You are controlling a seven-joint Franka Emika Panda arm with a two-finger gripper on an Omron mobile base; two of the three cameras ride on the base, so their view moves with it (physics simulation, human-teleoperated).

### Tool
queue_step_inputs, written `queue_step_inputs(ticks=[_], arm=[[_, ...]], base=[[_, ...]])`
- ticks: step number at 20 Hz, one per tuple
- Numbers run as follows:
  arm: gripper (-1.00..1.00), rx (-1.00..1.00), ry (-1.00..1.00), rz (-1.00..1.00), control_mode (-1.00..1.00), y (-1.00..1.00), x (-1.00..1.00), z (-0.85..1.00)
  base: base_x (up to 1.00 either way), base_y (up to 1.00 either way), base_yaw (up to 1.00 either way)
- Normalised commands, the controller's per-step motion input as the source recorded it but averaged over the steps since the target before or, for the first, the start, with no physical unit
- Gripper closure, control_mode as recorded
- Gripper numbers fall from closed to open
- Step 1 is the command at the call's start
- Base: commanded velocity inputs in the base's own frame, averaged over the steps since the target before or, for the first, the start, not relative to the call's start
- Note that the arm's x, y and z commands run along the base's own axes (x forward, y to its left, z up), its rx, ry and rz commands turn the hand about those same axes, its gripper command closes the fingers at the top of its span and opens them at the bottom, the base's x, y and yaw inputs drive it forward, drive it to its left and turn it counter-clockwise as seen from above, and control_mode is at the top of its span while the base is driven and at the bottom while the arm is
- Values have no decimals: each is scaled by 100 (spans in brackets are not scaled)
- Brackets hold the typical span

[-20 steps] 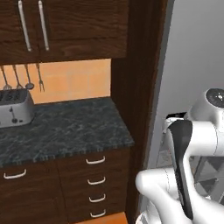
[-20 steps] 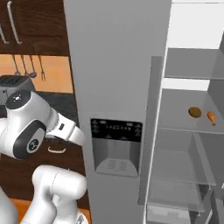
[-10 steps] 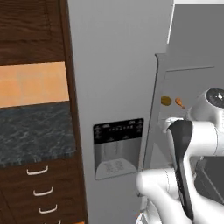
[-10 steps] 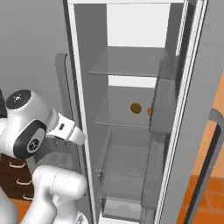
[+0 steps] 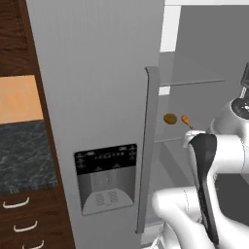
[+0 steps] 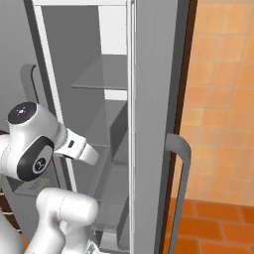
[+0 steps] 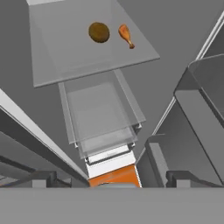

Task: Place one avocado and one chicken drumstick in each tupperware on the nearby counter, to pack two identical lunches.

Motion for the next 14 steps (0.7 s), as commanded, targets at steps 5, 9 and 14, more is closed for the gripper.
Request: queue_step_inputs(ticks=[5, 9, 14], arm=[[-100, 0, 0, 0, 100, 0, 0, 0], [-100, 0, 0, 0, 100, 0, 0, 0], [-100, 0, -1, 0, -100, 0, 3, -2]], base=[[26, -18, -1], [5, -48, -1], [2, -23, 0]])
